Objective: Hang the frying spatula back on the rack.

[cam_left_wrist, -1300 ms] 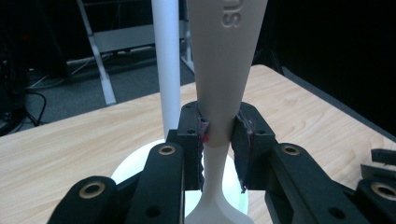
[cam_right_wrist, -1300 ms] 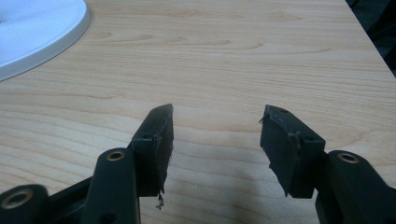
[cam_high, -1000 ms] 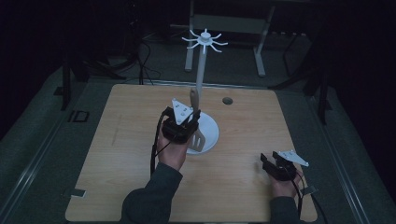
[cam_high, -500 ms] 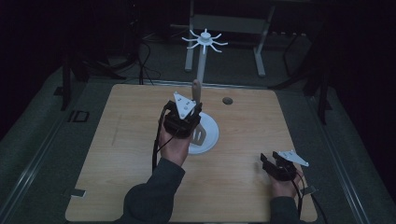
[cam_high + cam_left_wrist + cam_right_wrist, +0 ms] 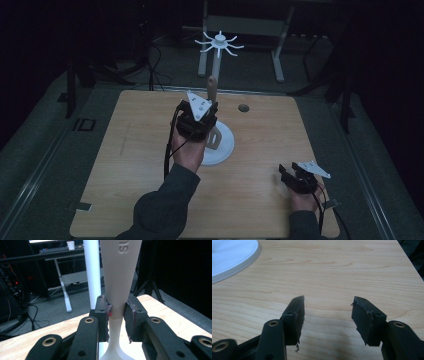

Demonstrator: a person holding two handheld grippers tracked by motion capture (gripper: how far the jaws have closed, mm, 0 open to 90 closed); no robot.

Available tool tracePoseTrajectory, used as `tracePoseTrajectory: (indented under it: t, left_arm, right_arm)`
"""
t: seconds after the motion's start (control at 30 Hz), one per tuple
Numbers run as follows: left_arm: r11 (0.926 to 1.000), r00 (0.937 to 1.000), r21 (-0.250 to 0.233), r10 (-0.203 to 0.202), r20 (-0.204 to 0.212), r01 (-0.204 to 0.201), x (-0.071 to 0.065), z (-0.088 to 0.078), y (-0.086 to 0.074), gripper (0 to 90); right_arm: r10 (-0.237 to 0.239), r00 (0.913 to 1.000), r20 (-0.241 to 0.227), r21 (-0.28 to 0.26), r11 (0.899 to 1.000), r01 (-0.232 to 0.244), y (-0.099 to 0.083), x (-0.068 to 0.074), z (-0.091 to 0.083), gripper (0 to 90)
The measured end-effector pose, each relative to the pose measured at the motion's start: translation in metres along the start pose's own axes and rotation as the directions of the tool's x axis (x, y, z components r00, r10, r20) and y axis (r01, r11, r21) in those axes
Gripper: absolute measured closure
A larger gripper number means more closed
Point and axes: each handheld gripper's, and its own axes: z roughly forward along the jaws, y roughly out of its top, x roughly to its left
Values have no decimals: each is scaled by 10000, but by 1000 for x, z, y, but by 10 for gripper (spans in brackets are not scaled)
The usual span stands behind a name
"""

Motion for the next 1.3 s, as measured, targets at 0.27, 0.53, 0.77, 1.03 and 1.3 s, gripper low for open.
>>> tracePoseTrajectory:
  t: [0.27,0.53,0.77,1.03,1.3]
  left_arm:
    - [9999,9999,-71,135,-95,-136,1,0,12,742]
    - [9995,9991,39,301,-299,-300,-1,4,22,743]
    - [9987,9977,283,429,-520,-415,-2,8,31,743]
    - [9976,9964,574,427,-734,-385,-2,13,38,743]
    - [9970,9958,699,405,-818,-348,-3,17,43,743]
  right_arm:
    - [2,10000,-5,14,10000,-2,0,0,0,434]
    - [-2,10000,-9,7,10000,3,0,0,0,433]
    - [-2,10000,-13,5,10000,2,0,0,0,433]
    - [-2,10000,-26,11,10000,2,0,0,0,433]
    - [4,10000,-35,2,10000,-4,0,0,0,432]
